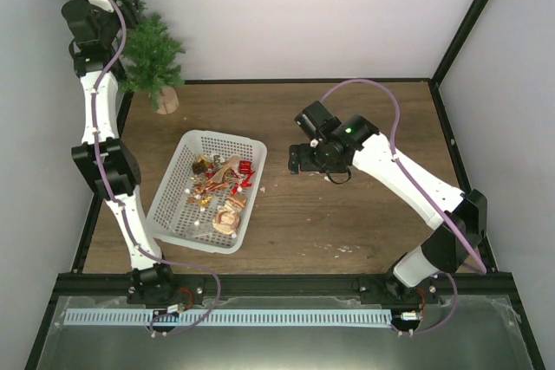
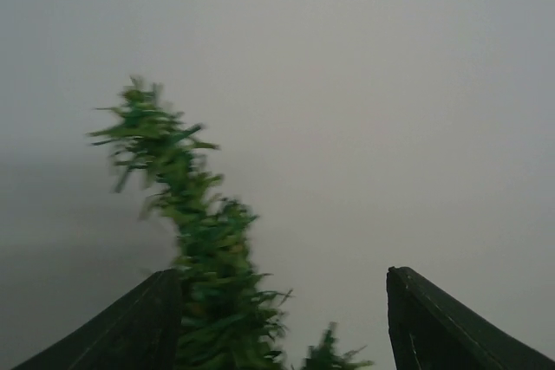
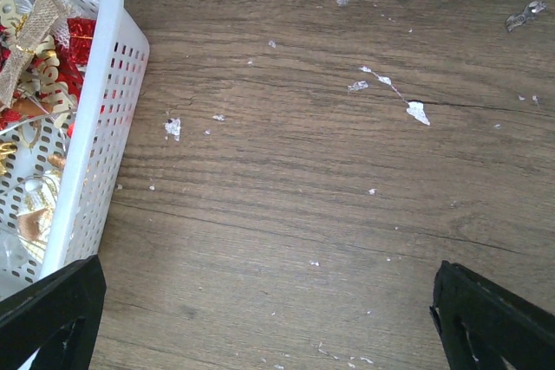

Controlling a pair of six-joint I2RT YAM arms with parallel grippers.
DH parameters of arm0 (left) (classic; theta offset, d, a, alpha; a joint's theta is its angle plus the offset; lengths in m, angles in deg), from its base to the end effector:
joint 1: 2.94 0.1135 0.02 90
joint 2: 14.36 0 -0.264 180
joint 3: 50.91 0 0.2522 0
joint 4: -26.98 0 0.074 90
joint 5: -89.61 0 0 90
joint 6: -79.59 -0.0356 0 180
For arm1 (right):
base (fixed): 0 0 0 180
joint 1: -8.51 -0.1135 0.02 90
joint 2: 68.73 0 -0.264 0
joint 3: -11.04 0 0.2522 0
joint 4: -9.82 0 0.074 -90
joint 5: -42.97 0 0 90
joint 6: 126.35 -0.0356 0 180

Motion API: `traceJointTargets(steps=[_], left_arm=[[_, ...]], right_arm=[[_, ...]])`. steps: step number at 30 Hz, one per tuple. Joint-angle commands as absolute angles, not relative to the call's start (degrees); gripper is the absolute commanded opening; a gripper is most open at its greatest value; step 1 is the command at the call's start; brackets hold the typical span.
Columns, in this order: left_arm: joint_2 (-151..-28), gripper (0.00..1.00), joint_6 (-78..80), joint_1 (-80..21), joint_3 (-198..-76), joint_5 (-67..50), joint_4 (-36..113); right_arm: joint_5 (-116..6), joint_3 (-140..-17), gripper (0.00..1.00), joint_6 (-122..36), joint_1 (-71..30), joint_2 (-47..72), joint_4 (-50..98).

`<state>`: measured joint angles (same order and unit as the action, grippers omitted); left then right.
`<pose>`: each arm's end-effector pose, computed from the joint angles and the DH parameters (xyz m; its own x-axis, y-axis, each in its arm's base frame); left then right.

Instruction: Decorate the small christmas tree

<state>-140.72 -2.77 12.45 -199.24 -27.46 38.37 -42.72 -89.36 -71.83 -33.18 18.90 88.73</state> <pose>0.5002 0.1209 0.4399 0.1495 -0.0816 -0.9854 0.2168 0.9750 -0.0479 0.2253 0.1971 0.3329 -0.9279 -0.0514 -0.3693 -0.1252 0.9759 0.1788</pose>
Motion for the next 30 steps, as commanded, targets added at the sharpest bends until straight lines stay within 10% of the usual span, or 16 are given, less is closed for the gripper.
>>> traceJointTargets(steps=[1, 18, 22, 25, 30], left_arm=[[-141.13, 0.66, -3.26, 12.8, -199.63, -26.05, 37.79], [-150.86, 0.69, -2.91, 10.85, -209.53, -22.55, 35.06], [-152.35, 0.49, -1.54, 10.85, -210.68, -23.84, 33.99], [-152.29, 0.05, 0.18, 10.85, -210.86, -24.38, 33.67], [-151.11, 0.0, 3.36, 10.45, -211.53, -26.79, 30.97]], right_arm=[[-42.75, -90.97, 0.96, -71.24, -32.79, 19.89, 89.23], [-42.55, -93.51, 0.95, -74.05, -32.8, 20.2, 94.46], [-42.57, -94.05, 0.95, -75.41, -32.78, 19.97, 96.2], [-42.42, -94.39, 0.95, -76.38, -32.8, 19.88, 97.19], [-42.74, -93.54, 0.95, -77.77, -32.88, 19.15, 96.88]])
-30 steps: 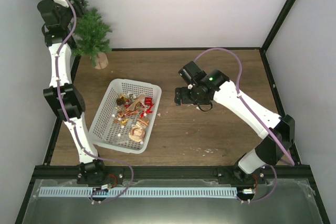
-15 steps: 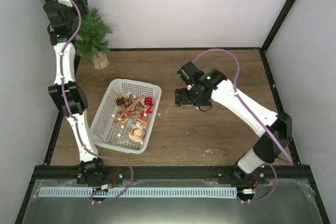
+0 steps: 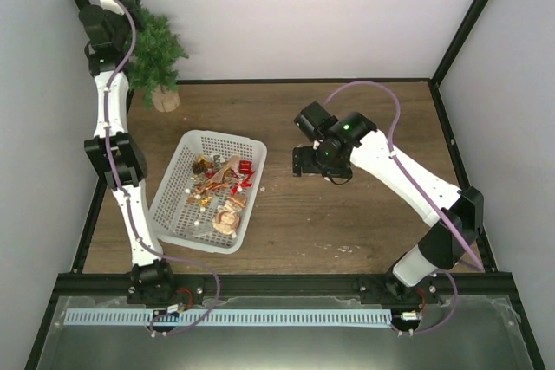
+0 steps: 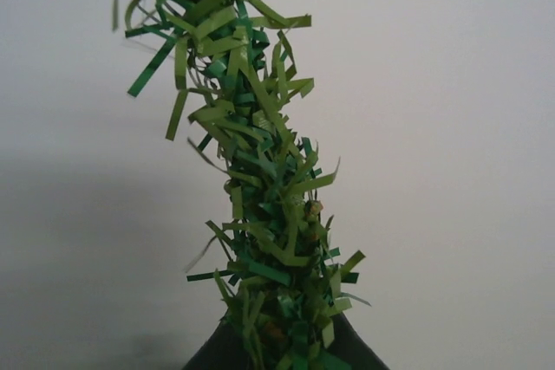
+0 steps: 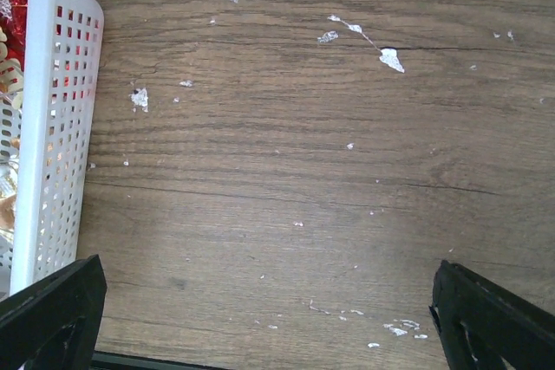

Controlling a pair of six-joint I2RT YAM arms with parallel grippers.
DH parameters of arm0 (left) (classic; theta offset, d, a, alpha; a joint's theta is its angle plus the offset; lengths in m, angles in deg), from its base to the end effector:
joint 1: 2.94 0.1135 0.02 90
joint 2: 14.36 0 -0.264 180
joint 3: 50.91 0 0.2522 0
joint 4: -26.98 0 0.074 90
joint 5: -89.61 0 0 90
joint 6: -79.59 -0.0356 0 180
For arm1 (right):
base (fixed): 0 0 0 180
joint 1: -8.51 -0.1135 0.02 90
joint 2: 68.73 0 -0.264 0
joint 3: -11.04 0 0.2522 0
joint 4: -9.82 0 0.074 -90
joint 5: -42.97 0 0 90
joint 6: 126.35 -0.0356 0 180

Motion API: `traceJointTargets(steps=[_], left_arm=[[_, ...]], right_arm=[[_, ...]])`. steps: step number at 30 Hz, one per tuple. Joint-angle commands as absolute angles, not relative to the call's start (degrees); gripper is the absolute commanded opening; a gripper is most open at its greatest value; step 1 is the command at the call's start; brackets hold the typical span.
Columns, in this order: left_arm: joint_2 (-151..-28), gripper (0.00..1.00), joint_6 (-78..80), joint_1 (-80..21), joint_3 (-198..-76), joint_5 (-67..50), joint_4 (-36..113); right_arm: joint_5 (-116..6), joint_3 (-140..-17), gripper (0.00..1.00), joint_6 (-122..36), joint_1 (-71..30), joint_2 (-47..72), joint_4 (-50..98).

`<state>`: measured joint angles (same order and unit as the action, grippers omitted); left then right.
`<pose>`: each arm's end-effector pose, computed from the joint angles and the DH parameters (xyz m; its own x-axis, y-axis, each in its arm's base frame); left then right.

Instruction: Decorate the small christmas tree

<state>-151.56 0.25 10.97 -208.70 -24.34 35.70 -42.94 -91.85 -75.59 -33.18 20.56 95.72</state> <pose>0.5413 0.1192 0.4035 0.1655 -0.1332 -0.9772 0.2000 0.9748 -0.0990 0.2221 0.1944 0.3325 -0.9604 -0.0104 -0.2785 -0.0513 0.9889 0.1397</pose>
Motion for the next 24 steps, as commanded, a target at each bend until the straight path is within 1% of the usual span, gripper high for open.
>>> traceJointTargets(steps=[1, 4, 6, 11, 18, 21, 24], left_arm=[[-150.68, 0.0, 3.74, 10.09, -211.77, -27.05, 30.73], [-148.7, 0.0, 5.91, 8.74, -211.15, -28.89, 29.33], [-147.07, 0.0, 6.4, 7.19, -210.22, -30.03, 28.7], [-145.69, 0.0, 5.06, 2.95, -209.97, -31.7, 28.27], [-144.17, 0.0, 9.32, -1.36, -208.81, -34.13, 29.33], [-140.22, 0.0, 11.2, -3.65, -203.59, -38.2, 29.36], [-133.54, 0.0, 10.16, -7.29, -195.11, -42.93, 28.14]], right_arm=[[-42.88, -93.06, 0.95, -78.0, -33.0, 18.89, 96.62], [-42.18, -91.71, 0.95, -78.87, -32.97, 17.58, 96.15], [-39.48, -91.49, 0.95, -81.21, -32.97, 16.15, 97.5], [-32.81, -89.37, 0.94, -86.75, -32.97, 7.73, 98.29], [-30.99, -85.57, 0.93, -91.3, -32.91, -1.39, 99.92], [-30.69, -83.01, 0.93, -92.53, -32.88, -4.31, 99.86], [-30.93, -81.31, 0.93, -93.22, -32.88, -5.79, 99.79]])
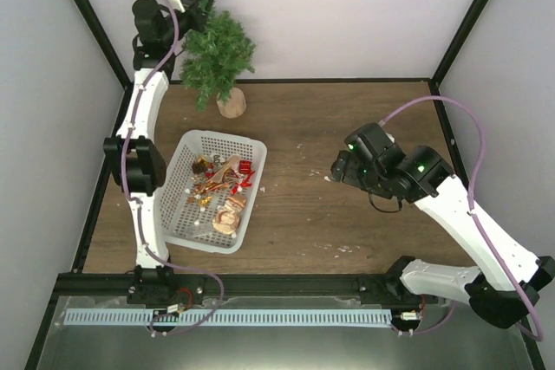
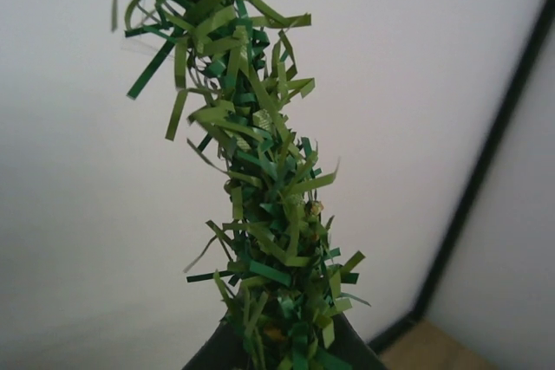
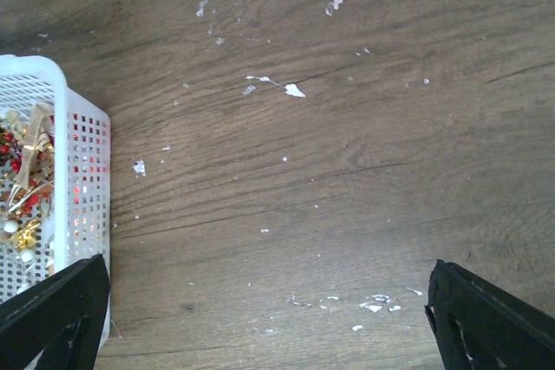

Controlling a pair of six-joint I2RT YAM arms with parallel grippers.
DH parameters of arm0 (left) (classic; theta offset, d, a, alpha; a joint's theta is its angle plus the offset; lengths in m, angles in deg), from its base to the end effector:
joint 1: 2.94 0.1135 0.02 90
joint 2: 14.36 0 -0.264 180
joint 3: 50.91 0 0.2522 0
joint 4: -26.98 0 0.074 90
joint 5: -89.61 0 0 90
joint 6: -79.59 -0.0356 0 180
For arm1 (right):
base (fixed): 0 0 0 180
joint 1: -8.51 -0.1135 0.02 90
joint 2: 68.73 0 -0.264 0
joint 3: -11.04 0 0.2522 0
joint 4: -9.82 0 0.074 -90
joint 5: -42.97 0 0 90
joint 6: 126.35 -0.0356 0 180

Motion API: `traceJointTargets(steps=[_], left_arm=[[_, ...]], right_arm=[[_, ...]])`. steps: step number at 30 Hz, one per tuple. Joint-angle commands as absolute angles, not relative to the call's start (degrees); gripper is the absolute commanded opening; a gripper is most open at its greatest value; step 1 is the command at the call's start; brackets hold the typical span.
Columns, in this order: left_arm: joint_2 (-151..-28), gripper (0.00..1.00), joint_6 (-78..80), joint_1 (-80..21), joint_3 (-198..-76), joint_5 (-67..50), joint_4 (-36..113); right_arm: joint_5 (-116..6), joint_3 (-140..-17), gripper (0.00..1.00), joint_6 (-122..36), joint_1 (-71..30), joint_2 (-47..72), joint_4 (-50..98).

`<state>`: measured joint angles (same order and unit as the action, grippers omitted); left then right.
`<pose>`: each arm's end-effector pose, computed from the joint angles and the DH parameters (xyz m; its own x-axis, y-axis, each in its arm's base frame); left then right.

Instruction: Decorate the small christmas tree

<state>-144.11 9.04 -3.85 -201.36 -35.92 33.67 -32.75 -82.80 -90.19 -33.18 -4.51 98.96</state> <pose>0.5242 -0.0290 0.4305 0.0362 -0.2716 -0.9617 0.6244 0.7575 -0.1904 0.1399 0.1128 0.3824 -0.8247 0.3133 -0.4709 0.1944 0.9389 0.2841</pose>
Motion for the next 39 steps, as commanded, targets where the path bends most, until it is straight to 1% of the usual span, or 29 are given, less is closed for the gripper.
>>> traceJointTargets(steps=[1, 3, 8, 12, 19, 22, 27, 39], left_arm=[[-131.52, 0.0, 9.19, -8.5, -192.42, -43.85, 27.72], [-128.27, 0.0, 7.36, -11.13, -188.5, -45.26, 27.23], [-124.61, 0.0, 6.88, -16.21, -184.42, -46.71, 26.91], [-122.9, 0.0, 6.5, -18.51, -181.72, -47.41, 26.87], [-118.11, 0.0, 3.96, -22.01, -173.48, -51.17, 28.02], [-116.45, 0.0, 2.07, -24.12, -170.82, -52.77, 29.71], [-113.97, 0.0, -0.77, -28.35, -165.29, -51.84, 30.87], [-114.91, 0.0, -5.14, -33.38, -164.26, -49.93, 30.43]], right_arm=[[-31.02, -80.75, 0.93, -93.46, -32.9, -6.06, 99.64], [-31.4, -79.78, 0.93, -93.86, -32.88, -6.39, 99.46], [-32.76, -78.61, 0.93, -94.32, -32.9, -7.11, 98.99], [-32.5, -78.32, 0.93, -95.26, -32.88, -8.71, 99.75], [-29.78, -79.64, 0.93, -97.84, -32.88, -12.49, 99.7], [-28.0, -80.27, 0.94, -99.9, -32.88, -15.27, 98.37], [-27.55, -77.31, 0.94, -102.27, -32.88, -20.9, 95.31], [-29.59, -71.9, 0.94, -103.8, -32.92, -25.14, 93.75]])
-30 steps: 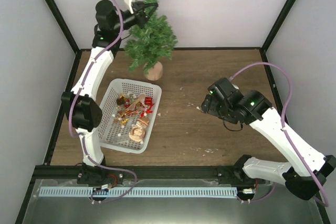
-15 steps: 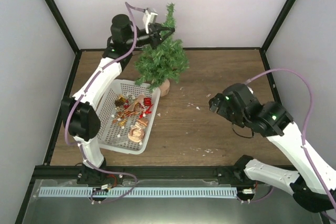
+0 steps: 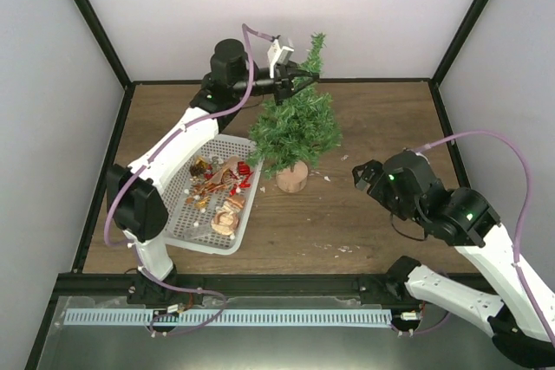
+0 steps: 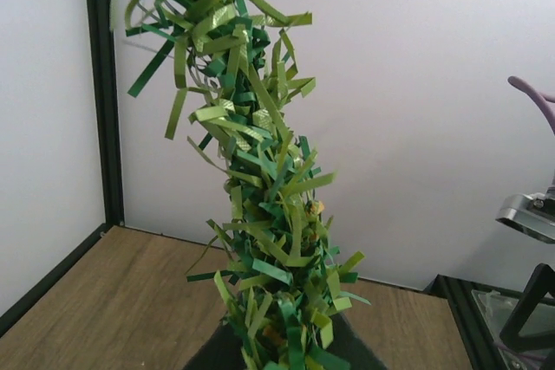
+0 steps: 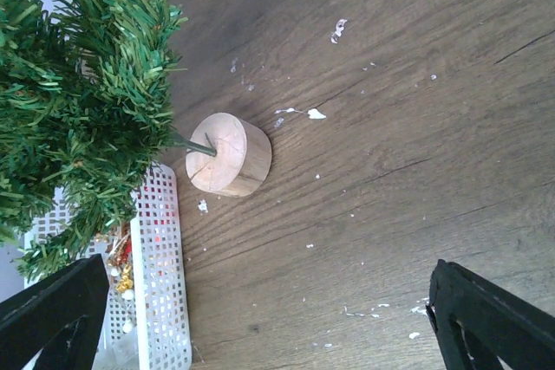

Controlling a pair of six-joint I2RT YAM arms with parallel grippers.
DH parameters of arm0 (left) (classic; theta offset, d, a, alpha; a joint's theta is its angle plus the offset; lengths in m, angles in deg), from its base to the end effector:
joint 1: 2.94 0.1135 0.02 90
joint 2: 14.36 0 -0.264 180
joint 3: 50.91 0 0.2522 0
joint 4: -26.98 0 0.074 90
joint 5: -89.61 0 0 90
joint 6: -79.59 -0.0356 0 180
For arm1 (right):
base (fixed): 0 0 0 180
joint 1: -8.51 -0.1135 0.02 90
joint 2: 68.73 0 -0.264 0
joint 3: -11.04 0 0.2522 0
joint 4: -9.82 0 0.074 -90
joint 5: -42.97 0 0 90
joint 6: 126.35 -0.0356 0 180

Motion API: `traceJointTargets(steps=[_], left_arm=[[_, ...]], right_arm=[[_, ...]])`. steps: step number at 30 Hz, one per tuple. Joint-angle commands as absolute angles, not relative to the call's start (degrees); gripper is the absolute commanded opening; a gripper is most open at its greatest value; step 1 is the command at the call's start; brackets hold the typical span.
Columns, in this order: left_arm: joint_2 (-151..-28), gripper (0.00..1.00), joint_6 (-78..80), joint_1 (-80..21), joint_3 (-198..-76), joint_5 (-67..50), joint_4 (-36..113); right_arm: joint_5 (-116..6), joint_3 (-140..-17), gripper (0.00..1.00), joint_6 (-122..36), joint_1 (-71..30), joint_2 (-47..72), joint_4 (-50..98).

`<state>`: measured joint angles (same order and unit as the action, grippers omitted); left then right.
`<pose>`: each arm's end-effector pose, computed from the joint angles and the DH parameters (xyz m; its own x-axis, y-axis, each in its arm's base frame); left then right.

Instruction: Decorate the small christmas tree

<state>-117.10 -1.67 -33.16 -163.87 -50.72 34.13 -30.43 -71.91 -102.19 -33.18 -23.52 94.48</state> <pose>0.3517 -0.2366 0.4209 -0.1040 -0.0517 -0.9932 0.9811 0.1587 -0.1110 0.0869 0.0638 0.3763 -0.6718 0.5725 -0.4699 0.2964 0.7893 0.5378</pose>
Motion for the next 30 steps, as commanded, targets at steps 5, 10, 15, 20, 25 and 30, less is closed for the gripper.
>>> traceJointTargets(steps=[5, 10, 15, 20, 25, 30], left_arm=[[-116.08, 0.0, -5.63, -34.07, -164.79, -49.27, 30.23], [-117.35, 0.0, -4.9, -34.2, -165.92, -49.14, 29.74], [-118.01, 0.0, -1.76, -34.63, -165.93, -49.68, 27.77], [-118.21, 0.0, -0.75, -35.42, -165.45, -49.74, 27.05], [-117.75, 0.0, -0.76, -35.71, -164.2, -49.9, 27.22], [-117.07, 0.01, -0.87, -35.77, -163.23, -49.92, 28.26]], right_arm=[[-29.63, -70.94, 0.94, -103.56, -32.88, -26.18, 93.59], [-29.48, -69.8, 0.94, -102.7, -32.88, -26.27, 92.43], [-28.94, -70.54, 0.94, -101.11, -32.88, -24.72, 91.93], [-28.8, -69.49, 0.94, -101.07, -32.89, -25.6, 90.84], [-28.41, -69.36, 0.94, -100.74, -32.88, -25.89, 90.79], [-28.66, -69.13, 0.95, -100.51, -32.88, -25.92, 90.57]])
